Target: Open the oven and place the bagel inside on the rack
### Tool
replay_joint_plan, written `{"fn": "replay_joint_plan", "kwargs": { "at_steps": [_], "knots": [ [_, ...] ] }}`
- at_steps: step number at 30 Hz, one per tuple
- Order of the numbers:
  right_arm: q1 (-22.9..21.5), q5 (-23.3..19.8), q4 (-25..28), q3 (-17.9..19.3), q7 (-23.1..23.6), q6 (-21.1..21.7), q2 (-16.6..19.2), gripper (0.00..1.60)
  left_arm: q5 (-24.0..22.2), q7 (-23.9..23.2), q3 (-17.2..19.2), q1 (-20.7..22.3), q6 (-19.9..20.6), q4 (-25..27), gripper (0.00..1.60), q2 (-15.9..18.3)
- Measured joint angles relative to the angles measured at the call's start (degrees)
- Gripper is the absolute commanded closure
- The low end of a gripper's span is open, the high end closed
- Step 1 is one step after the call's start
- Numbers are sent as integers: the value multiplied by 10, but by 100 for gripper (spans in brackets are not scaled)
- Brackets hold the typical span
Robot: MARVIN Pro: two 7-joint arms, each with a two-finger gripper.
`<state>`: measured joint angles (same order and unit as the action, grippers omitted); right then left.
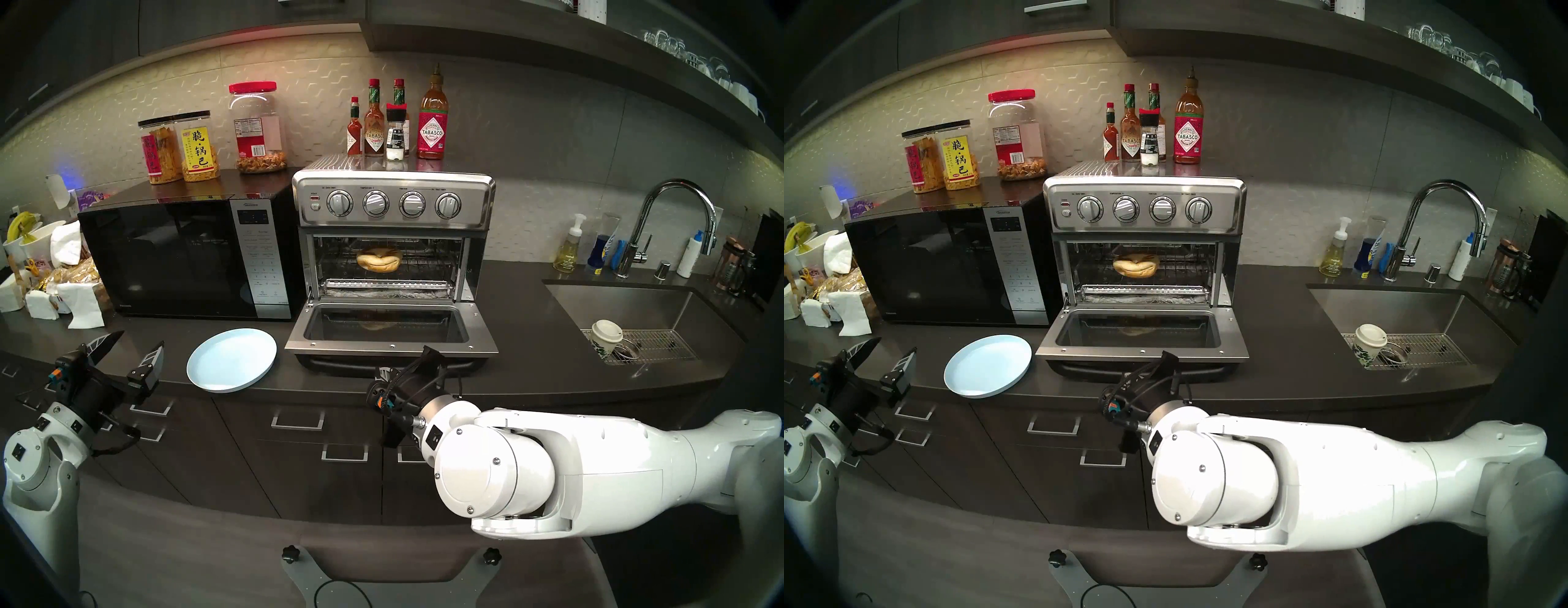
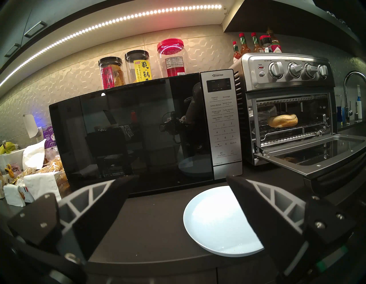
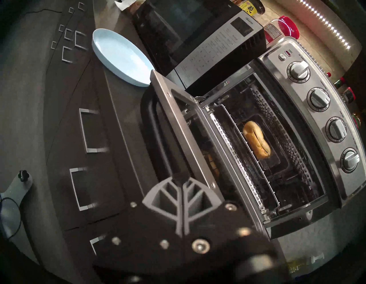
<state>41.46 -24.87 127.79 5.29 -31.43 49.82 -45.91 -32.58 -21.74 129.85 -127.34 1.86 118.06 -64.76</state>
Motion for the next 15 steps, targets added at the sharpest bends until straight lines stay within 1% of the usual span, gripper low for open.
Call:
{"fn": "replay_joint_plan", "kwargs": {
  "at_steps": [15],
  "knots": [
    [3,6,-45,-2,-4,-5,-32,160,0,0,0,0,0,0,0,0]
  ]
}}
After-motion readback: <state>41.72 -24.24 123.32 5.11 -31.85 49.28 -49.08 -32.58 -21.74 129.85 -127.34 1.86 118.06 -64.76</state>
